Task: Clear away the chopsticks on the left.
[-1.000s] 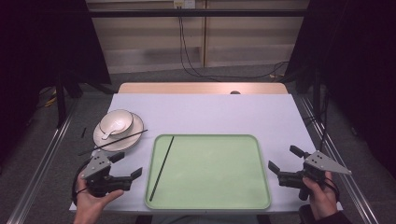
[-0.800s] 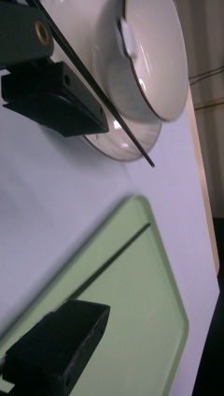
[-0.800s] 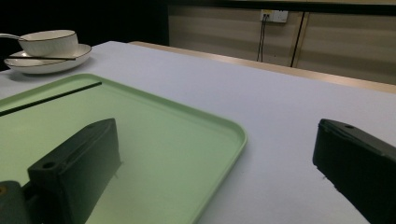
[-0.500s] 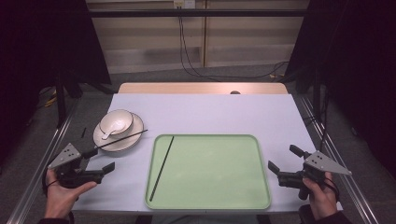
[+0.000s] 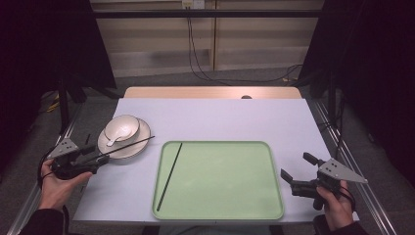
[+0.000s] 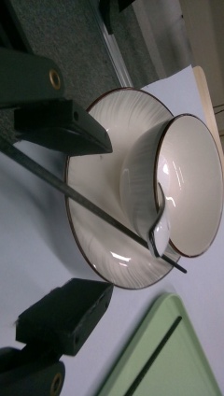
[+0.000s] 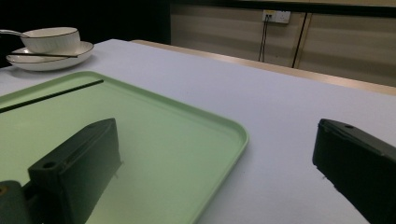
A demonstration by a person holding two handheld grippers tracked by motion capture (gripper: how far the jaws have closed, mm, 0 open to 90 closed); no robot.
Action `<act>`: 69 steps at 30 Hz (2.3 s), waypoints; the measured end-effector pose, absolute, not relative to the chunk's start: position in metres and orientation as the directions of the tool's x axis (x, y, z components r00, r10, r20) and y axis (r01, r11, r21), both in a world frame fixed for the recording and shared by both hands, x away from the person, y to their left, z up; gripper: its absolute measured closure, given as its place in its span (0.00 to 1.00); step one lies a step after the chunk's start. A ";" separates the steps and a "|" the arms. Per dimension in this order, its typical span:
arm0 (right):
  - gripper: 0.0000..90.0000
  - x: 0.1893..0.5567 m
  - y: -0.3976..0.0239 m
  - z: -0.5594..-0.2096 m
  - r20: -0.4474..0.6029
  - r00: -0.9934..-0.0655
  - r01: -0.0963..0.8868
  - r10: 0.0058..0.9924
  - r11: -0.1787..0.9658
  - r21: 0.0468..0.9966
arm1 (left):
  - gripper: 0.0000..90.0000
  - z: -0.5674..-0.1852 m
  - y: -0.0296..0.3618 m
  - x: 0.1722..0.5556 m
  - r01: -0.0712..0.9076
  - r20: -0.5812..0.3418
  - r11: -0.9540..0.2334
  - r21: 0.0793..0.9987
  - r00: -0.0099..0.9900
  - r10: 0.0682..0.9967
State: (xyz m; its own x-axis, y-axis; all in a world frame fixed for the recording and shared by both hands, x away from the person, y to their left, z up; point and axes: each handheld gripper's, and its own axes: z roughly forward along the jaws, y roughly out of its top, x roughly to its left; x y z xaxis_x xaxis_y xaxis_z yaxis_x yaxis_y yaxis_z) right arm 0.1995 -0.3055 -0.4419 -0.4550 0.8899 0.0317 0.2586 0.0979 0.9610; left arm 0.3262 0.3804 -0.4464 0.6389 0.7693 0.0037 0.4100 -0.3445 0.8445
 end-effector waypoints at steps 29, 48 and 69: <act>0.01 0.198 -0.307 -0.442 0.032 -0.449 0.263 0.893 0.098 0.960 | 0.84 -0.455 0.354 0.366 0.419 0.052 -0.538 0.731 0.752 0.657; 0.01 0.198 -0.309 -0.443 0.057 -0.441 0.293 0.896 0.083 0.953 | 0.92 -0.454 0.349 0.370 0.407 0.052 -0.597 0.692 0.796 0.603; 0.01 0.198 -0.309 -0.443 0.052 -0.443 0.286 0.895 0.086 0.954 | 0.96 -0.444 0.357 0.356 0.464 -0.056 -0.505 0.728 0.774 0.631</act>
State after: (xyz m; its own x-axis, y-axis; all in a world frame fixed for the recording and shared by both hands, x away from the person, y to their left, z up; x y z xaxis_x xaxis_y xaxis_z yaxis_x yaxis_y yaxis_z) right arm 0.1981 -0.3093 -0.4430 -0.4434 0.8948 0.0522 0.2858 0.0860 0.9544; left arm 0.3558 0.3566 -0.4438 0.7738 0.6310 -0.0563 0.4644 -0.5046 0.7278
